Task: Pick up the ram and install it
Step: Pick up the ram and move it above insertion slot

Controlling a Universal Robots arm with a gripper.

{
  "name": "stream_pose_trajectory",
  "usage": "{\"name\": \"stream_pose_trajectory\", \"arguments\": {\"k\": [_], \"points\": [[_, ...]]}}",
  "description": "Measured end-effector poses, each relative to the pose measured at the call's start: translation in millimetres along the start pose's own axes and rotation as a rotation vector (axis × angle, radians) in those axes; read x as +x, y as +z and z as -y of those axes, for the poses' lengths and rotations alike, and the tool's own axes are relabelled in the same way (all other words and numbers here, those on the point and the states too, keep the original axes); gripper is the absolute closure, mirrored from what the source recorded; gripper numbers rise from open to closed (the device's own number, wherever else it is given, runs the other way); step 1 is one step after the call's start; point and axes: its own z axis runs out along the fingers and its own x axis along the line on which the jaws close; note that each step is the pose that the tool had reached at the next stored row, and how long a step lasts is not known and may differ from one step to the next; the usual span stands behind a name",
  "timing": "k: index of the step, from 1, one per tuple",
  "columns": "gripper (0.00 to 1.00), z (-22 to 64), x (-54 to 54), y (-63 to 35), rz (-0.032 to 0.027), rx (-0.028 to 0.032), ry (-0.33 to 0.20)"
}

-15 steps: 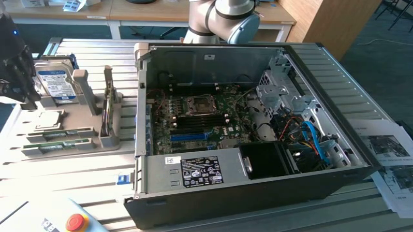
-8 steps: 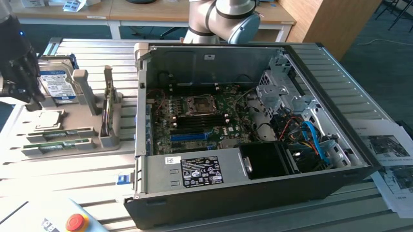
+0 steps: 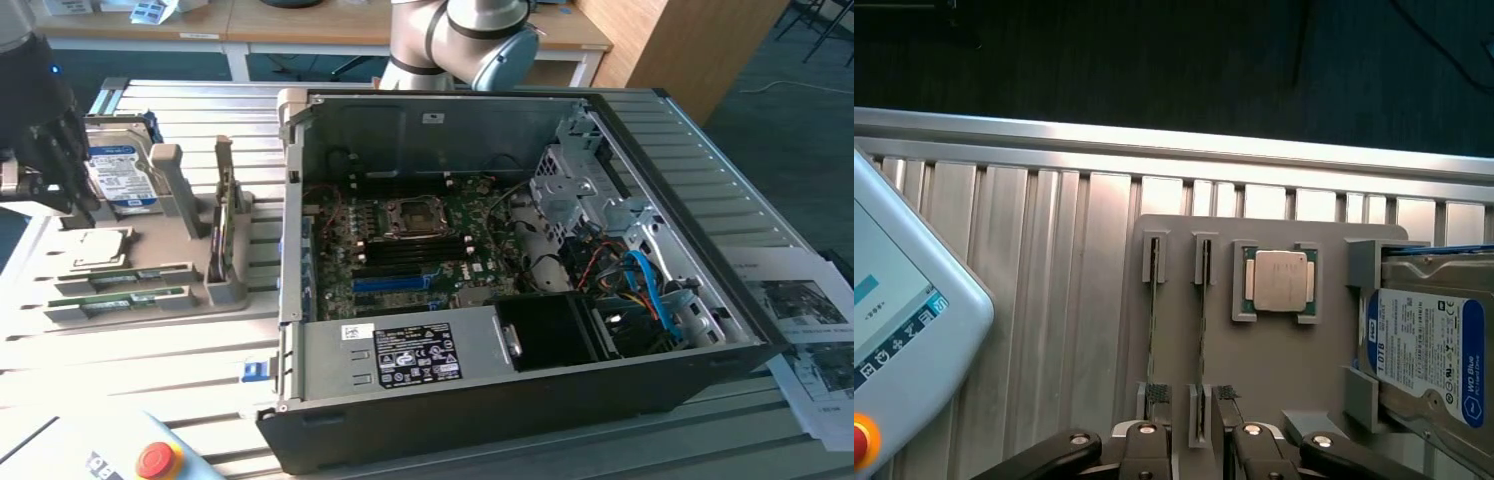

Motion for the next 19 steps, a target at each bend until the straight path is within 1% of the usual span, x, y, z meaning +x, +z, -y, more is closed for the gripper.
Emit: {"name": "stream_pose_trajectory", "arguments": {"k": [2, 5, 19], "points": [[0.70, 0.0, 0.0, 0.1, -0.0001, -0.0002, 0.000], [0.70, 0.3, 0.1, 3.2, -0.0001, -0.0001, -0.001], [0.70, 1.4, 1.2, 28.5, -0.0002, -0.0001, -0.003]]}}
